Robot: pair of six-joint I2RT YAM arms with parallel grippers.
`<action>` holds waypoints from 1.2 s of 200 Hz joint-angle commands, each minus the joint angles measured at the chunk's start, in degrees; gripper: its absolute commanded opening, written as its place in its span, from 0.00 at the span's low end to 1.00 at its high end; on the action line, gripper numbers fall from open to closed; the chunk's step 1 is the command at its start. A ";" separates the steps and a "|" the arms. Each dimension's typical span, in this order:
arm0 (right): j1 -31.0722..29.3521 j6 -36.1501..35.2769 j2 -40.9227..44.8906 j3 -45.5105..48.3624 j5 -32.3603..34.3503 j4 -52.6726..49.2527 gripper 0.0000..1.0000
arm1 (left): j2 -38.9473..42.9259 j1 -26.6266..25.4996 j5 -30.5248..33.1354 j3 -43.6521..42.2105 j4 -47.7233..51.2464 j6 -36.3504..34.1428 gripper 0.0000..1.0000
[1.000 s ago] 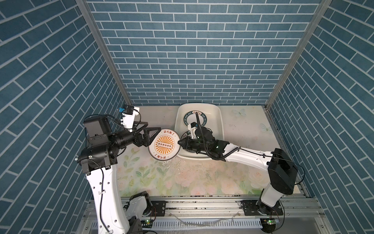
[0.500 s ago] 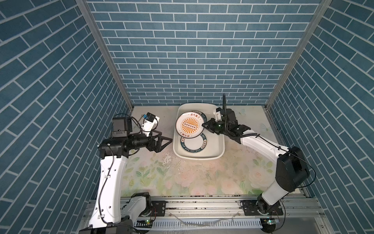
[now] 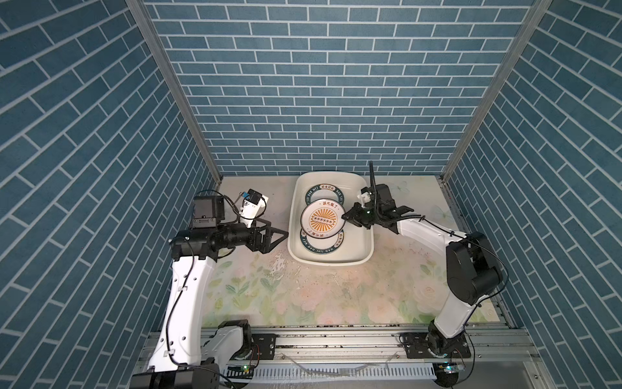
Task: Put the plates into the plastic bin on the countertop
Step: 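Lower the sunburst plate onto the green-rimmed plate stack in the bin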
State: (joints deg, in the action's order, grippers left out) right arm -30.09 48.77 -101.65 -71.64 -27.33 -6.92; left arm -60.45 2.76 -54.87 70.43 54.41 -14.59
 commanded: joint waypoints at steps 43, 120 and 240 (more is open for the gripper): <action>0.20 -4.91 -0.97 0.95 -1.06 -1.99 0.00 | -2.86 -2.99 2.33 2.01 -1.63 -0.16 0.97; 0.20 -4.48 -3.71 1.93 -1.76 -0.42 0.00 | -3.66 -4.04 2.58 3.26 -2.47 0.79 0.97; 0.20 -2.72 -7.08 2.97 -2.28 3.01 0.00 | -3.28 -4.35 2.75 2.64 -2.91 0.71 0.97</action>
State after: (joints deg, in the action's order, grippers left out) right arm -30.06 46.13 -108.01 -68.93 -27.99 -6.46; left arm -64.51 -1.08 -52.07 72.84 51.92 -13.91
